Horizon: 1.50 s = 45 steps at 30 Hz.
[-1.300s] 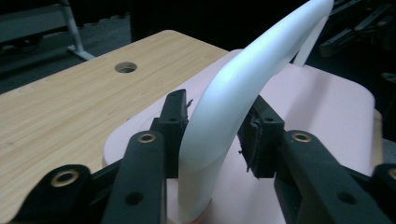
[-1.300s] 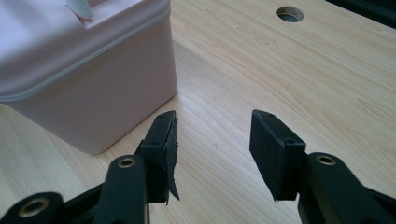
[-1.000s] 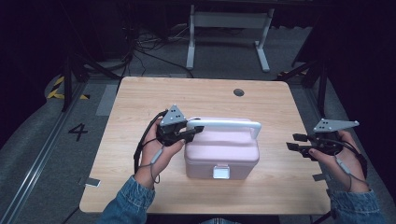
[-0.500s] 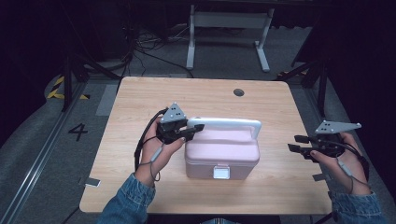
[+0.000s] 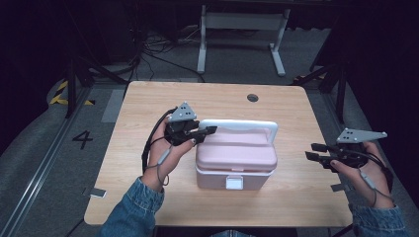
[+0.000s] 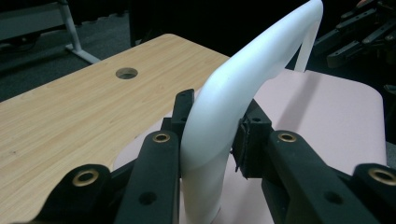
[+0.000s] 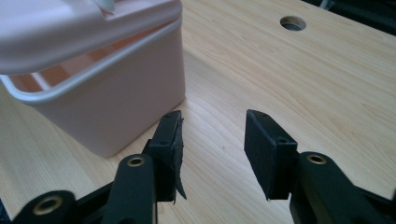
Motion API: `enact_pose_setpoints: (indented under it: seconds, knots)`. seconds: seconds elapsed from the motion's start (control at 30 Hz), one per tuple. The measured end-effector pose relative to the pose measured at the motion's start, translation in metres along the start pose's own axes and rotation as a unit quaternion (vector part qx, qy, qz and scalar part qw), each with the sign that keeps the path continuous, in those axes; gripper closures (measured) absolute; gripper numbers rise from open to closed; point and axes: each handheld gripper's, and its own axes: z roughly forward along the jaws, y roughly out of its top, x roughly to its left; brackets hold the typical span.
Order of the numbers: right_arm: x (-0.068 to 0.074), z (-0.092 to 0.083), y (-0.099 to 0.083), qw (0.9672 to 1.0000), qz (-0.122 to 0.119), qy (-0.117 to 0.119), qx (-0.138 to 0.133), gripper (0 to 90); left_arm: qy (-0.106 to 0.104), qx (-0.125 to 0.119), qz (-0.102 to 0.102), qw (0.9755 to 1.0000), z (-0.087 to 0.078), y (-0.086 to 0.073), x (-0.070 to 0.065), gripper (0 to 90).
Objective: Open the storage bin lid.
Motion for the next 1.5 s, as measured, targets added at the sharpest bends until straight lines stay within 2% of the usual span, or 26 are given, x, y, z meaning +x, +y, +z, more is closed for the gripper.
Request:
enact_pose_setpoints:
  seconds: [0.2,0.5,0.8,0.93,1.1,1.2,1.3,1.37,1.5]
  knots:
    - [0.006,-0.001,0.005,0.9996,-0.005,0.011,-0.025,61.2,-0.008,-0.006,-0.011,0.9999,0.001,0.007,0.008,73.9]
    - [0.011,-0.006,0.01,0.998,-0.007,0.002,-0.063,62.8,-0.009,-0.01,-0.018,0.9997,0.002,0.016,0.019,73.9]
    - [0.016,-0.01,0.015,0.9954,-0.006,0.011,-0.095,64.8,-0.012,-0.012,-0.033,0.9993,0.007,0.026,0.033,74.4]
    - [0.022,-0.014,0.02,0.9931,-0.01,0.018,-0.115,66.6,-0.011,-0.013,-0.036,0.9992,0.01,0.03,0.038,74.4]
    - [0.032,-0.016,0.027,0.9908,-0.024,0.029,-0.13,70.8,-0.02,-0.019,-0.046,0.9986,0.014,0.032,0.046,74.6]
    - [0.034,-0.015,0.029,0.9904,-0.025,0.033,-0.132,75.9,-0.028,-0.023,-0.049,0.9981,0.015,0.032,0.05,74.6]
    - [0.039,-0.013,0.032,0.9889,-0.035,0.038,-0.14,83.9,-0.043,-0.034,-0.062,0.9966,0.017,0.032,0.057,74.8]
    - [0.043,-0.011,0.036,0.987,-0.04,0.048,-0.148,86.5,-0.042,-0.034,-0.06,0.9967,0.018,0.033,0.057,74.8]
    - [0.047,-0.001,0.039,0.9858,-0.045,0.062,-0.149,88.9,-0.041,-0.03,-0.061,0.9968,0.019,0.035,0.058,74.5]
